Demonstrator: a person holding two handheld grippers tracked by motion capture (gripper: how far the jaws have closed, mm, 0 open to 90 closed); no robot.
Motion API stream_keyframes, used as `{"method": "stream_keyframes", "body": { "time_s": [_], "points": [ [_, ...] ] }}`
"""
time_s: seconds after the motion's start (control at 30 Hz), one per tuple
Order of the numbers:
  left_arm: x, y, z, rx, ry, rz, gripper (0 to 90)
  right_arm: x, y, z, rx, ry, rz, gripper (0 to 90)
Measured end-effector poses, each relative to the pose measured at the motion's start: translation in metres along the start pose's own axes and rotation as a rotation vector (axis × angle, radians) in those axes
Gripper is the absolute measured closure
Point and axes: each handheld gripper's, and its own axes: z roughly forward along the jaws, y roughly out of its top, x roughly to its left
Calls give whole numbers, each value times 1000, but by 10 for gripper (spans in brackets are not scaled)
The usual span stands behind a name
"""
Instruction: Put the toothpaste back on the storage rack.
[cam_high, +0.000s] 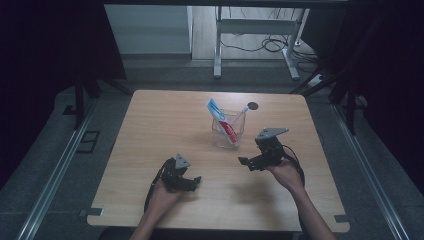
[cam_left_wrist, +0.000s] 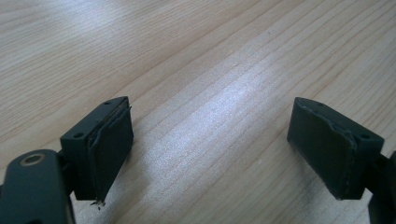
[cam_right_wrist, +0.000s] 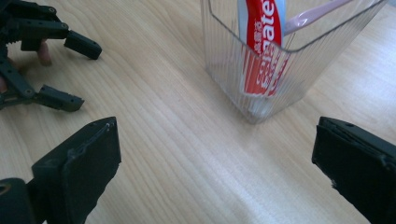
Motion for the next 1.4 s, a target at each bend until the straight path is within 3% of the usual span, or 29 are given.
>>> {"method": "stream_keyframes", "body": {
  "time_s": [0.7,0.9,1.4],
  "points": [
    [-1,0,0,-2,9,-15,141,11,-45,-9,-7,-25,28,7],
    [-1,-1,0,1,5,-9,135,14,-66,-14,-17,-30,59,7],
    [-1,-1,-1,2,8,-11,134,19,-108,-11,16,-45,95,12]
  ]
}}
